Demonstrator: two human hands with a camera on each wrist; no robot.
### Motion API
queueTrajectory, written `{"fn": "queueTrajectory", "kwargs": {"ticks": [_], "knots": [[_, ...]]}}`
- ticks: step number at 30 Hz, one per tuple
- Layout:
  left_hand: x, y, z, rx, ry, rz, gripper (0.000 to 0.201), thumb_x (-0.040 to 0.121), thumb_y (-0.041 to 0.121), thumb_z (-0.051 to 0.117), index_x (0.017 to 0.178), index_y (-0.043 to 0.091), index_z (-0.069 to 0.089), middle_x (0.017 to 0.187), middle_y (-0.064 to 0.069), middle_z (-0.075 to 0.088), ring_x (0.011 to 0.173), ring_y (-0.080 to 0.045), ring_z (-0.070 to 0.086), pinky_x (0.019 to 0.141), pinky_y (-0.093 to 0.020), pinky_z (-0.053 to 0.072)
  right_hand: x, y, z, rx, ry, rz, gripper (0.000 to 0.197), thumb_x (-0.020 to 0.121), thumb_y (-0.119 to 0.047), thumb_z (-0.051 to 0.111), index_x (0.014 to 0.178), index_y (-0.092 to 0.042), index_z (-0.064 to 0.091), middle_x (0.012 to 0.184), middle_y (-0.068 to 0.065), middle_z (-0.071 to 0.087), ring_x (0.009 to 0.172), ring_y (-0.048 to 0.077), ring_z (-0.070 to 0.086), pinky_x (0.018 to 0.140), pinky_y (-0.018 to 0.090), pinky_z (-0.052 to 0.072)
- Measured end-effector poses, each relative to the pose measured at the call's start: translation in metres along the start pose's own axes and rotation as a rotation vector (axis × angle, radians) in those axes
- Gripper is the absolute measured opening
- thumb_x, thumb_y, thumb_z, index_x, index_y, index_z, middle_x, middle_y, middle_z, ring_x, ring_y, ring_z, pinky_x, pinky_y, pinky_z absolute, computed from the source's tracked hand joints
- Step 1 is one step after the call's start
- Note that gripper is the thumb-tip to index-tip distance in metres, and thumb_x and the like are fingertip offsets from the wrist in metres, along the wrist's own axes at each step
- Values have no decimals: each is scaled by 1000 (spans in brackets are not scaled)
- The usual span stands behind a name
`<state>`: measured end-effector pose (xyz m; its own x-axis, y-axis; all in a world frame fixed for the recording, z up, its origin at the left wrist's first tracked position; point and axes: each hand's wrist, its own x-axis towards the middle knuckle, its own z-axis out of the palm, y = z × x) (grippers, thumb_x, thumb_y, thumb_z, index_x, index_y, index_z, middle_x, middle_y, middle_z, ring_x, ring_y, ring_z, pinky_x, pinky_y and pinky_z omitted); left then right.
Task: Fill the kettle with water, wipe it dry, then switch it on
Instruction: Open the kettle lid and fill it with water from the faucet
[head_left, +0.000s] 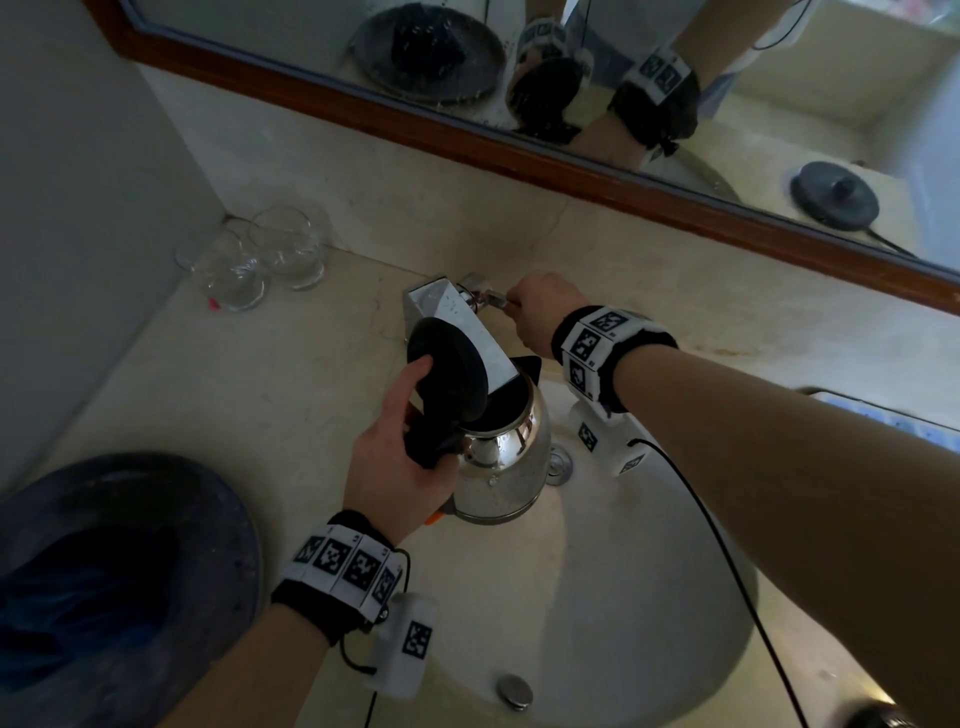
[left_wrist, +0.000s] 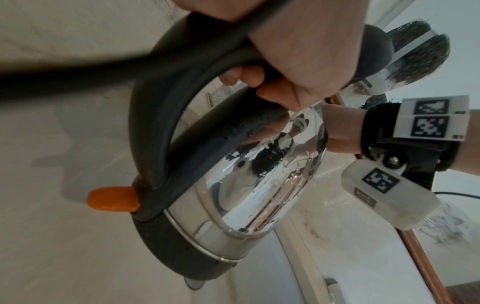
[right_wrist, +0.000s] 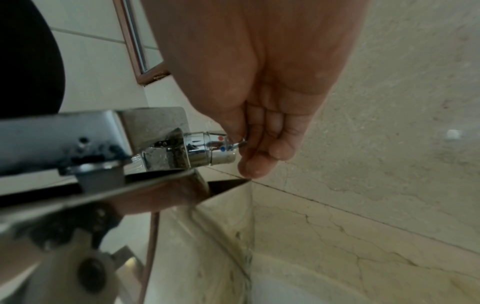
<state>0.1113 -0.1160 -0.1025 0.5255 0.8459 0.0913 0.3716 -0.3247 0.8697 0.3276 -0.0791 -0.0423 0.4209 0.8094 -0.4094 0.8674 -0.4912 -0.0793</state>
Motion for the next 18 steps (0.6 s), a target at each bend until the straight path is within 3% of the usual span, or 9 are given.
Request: {"fn": "queueTrajectory", "kwargs": {"ticks": [5, 9, 14, 18], "knots": [[0, 0, 0, 1, 4, 9, 94, 67, 3, 74, 125, 55, 22, 76, 17, 57, 60, -11, 63, 58, -20, 54, 0, 0, 0, 3, -10, 7, 23, 98, -12, 48, 106, -3, 66, 77, 7, 53, 77, 23, 51, 67, 25, 38], [-1, 0, -1, 10, 17, 2, 94, 66, 3, 74, 125, 55, 22, 74, 13, 57, 59, -11, 62, 57, -19, 52, 0, 0, 0, -1, -3, 7, 23, 98, -12, 48, 107, -3, 67, 63, 2, 42, 78, 23, 50, 68, 25, 37], [-2, -2, -1, 6, 13, -3, 94, 66, 4, 73, 128, 54, 23, 74, 11, 59, 57, -10, 61, 54, -13, 49, 0, 0, -1, -6, -4, 2, 23, 98, -12, 48, 108, -3, 67, 84, 9, 54, 79, 23, 50, 69, 25, 37], [-1, -3, -1, 14, 17, 10, 94, 65, 5, 74, 128, 53, 24, 72, 13, 58, 60, -8, 61, 52, -7, 45, 0, 0, -1, -3, 5, 2, 24, 98, -13, 48, 109, -3, 66, 86, 9, 54, 79, 22, 50, 69, 25, 38]]}}
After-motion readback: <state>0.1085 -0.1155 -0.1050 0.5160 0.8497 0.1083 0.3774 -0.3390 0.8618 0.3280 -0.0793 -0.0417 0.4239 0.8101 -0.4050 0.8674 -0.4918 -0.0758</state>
